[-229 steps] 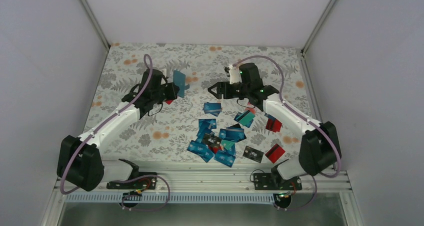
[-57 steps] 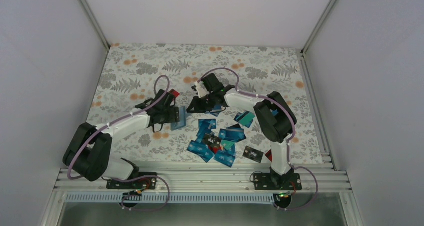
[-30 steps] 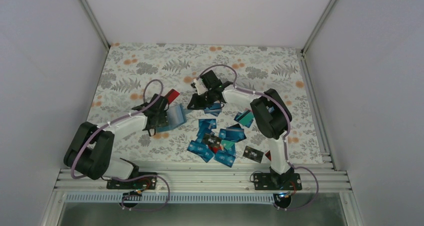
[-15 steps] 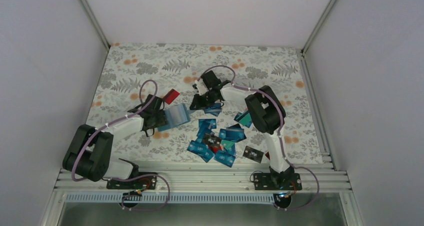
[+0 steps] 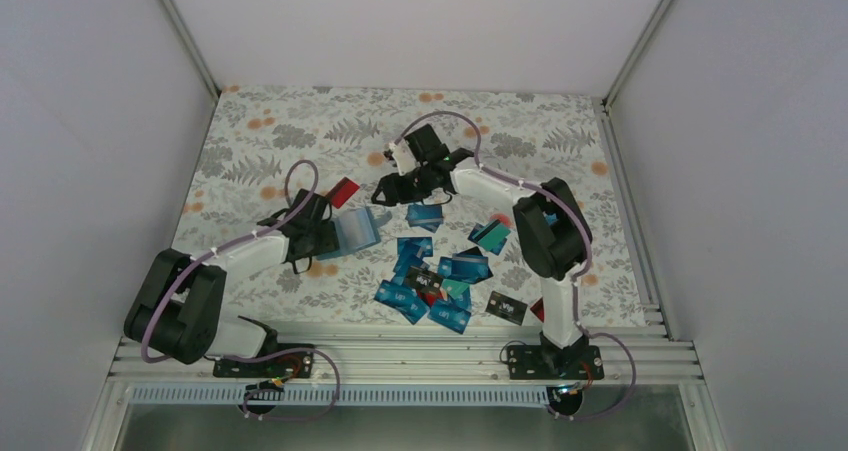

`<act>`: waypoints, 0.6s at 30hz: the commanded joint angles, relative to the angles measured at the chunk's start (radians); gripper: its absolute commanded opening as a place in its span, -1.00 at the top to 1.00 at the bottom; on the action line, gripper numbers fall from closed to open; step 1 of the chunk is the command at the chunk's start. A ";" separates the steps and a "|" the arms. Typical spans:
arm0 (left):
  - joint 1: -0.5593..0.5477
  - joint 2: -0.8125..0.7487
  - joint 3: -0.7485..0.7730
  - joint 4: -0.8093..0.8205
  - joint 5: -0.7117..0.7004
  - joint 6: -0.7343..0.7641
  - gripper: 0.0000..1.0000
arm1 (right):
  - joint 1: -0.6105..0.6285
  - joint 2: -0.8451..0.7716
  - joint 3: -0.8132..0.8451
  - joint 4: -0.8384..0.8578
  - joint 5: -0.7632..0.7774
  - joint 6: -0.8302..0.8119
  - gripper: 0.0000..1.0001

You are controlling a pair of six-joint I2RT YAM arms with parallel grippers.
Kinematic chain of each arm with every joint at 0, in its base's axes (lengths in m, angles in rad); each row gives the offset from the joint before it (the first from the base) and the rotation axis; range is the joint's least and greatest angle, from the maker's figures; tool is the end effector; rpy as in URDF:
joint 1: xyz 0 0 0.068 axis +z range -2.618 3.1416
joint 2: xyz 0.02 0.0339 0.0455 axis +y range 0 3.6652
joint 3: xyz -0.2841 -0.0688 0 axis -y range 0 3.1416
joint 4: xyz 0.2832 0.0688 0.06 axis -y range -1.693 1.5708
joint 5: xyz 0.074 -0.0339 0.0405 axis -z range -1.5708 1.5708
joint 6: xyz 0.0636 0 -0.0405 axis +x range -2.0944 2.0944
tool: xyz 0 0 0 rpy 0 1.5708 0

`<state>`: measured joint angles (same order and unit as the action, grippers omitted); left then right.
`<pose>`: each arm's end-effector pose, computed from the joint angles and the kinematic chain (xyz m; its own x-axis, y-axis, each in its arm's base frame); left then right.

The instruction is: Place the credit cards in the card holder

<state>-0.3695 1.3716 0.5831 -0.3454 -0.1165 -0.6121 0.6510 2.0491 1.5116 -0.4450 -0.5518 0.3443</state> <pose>0.2489 -0.0885 0.1091 -0.8713 -0.2746 -0.4068 -0.2294 0.9606 -0.1569 0.3743 0.3270 0.1656 -0.8752 -0.3054 -0.3752 -0.4802 0.6419 0.5978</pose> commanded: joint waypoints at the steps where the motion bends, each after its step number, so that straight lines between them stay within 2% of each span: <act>1: -0.006 -0.024 -0.016 0.000 0.014 0.011 -0.36 | 0.047 -0.071 0.015 0.006 -0.015 0.006 -0.11; 12: -0.011 -0.045 -0.022 0.001 0.010 0.012 -0.10 | 0.134 0.054 0.029 0.080 -0.072 0.103 -0.06; 18: -0.011 -0.049 -0.018 0.000 0.014 0.015 -0.08 | 0.141 0.116 0.051 0.089 -0.078 0.123 -0.04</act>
<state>-0.3779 1.3396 0.5705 -0.3454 -0.1036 -0.6102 0.7815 2.1357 1.5246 -0.3782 -0.6186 0.4412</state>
